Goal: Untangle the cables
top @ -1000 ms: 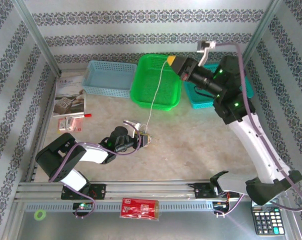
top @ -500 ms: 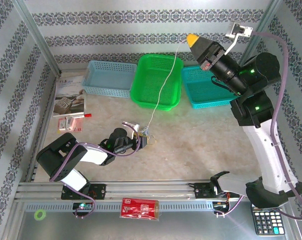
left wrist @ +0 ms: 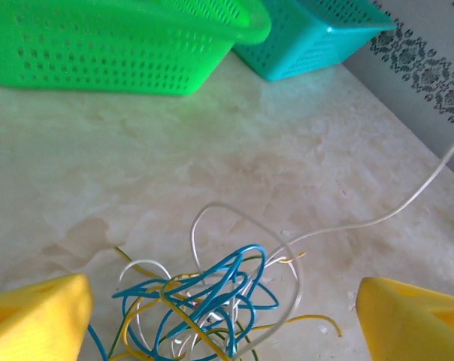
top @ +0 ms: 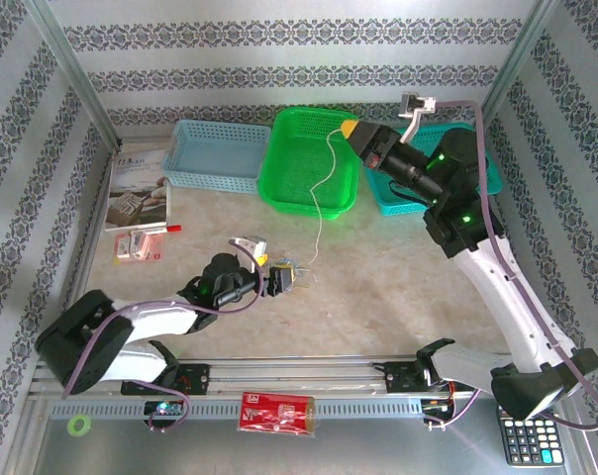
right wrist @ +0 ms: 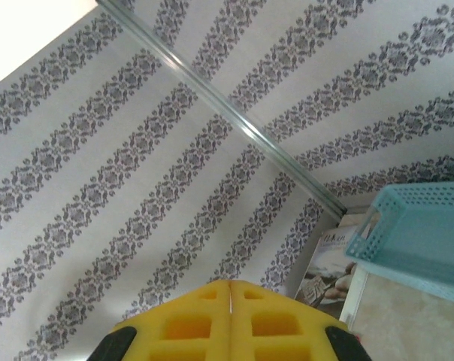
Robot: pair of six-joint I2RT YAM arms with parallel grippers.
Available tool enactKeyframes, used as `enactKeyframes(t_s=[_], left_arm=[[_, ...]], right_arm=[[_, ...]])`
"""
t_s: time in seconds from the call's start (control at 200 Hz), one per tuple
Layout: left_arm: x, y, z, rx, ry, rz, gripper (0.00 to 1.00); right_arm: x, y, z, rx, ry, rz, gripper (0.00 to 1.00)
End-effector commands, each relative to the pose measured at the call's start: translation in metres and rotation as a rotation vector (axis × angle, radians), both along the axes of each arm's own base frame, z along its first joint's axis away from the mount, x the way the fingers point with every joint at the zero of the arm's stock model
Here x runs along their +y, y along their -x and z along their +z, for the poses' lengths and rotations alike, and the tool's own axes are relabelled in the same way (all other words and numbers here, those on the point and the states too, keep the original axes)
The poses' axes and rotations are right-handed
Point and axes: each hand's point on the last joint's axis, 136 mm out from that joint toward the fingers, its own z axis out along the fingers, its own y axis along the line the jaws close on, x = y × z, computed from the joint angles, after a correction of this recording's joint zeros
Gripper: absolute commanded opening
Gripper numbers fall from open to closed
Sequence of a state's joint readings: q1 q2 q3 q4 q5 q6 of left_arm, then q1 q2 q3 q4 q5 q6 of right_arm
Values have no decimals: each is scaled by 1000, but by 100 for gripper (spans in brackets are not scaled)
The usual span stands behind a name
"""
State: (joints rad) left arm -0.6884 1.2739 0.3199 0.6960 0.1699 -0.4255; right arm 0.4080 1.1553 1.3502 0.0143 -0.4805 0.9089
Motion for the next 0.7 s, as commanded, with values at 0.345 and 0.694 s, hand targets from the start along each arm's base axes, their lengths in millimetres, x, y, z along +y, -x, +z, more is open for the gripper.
enactKeyframes(t_s=[0.345, 0.694], left_arm=[[-11, 8, 43, -109, -162, -141, 95], [-42, 0, 31, -87, -145, -229, 95]], right_arm=[[31, 27, 13, -99, 67, 89, 0], [46, 27, 25, -111, 85, 110, 0]])
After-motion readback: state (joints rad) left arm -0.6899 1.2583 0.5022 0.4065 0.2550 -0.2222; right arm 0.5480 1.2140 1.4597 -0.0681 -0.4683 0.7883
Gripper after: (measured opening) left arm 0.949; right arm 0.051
